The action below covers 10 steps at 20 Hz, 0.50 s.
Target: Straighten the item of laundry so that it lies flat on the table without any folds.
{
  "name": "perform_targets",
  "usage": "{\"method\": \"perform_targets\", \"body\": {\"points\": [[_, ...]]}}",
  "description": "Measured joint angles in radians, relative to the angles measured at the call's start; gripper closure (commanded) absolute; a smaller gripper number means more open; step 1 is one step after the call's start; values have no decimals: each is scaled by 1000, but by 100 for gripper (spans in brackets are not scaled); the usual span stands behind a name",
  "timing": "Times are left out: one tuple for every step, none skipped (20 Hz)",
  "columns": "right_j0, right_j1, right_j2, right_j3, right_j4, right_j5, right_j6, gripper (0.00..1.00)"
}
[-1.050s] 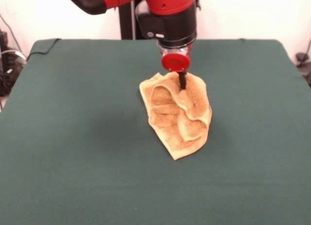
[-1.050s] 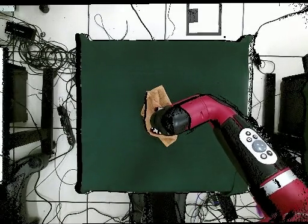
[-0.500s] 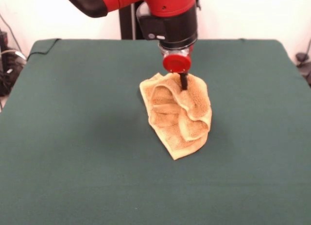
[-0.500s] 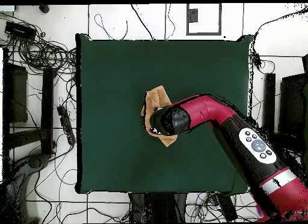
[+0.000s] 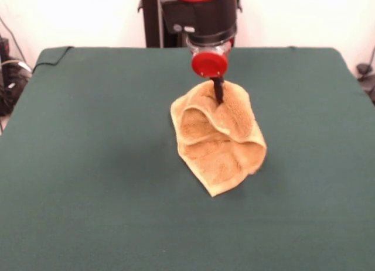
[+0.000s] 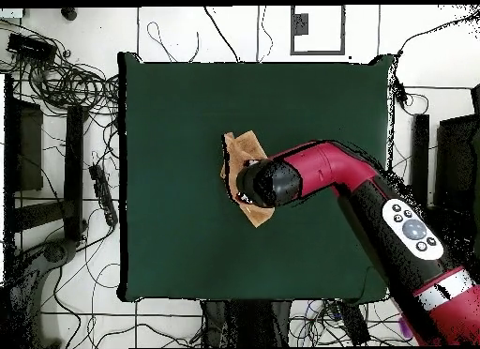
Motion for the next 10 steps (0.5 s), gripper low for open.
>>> {"method": "perform_targets", "body": {"points": [[0,-9,2,0,5,4,0,100],[0,-17,4,-1,11,8,0,100],[0,-46,11,-4,28,25,0,100],[0,-60,14,-7,34,35,0,100],[0,-66,14,-8,37,39,0,100],[0,-72,15,-9,39,42,0,100],[0,-85,17,-13,46,52,0,100],[0,-97,19,-16,53,61,0,100],[0,-109,20,-20,60,70,0,100],[0,-116,22,-23,63,76,0,100]]}}
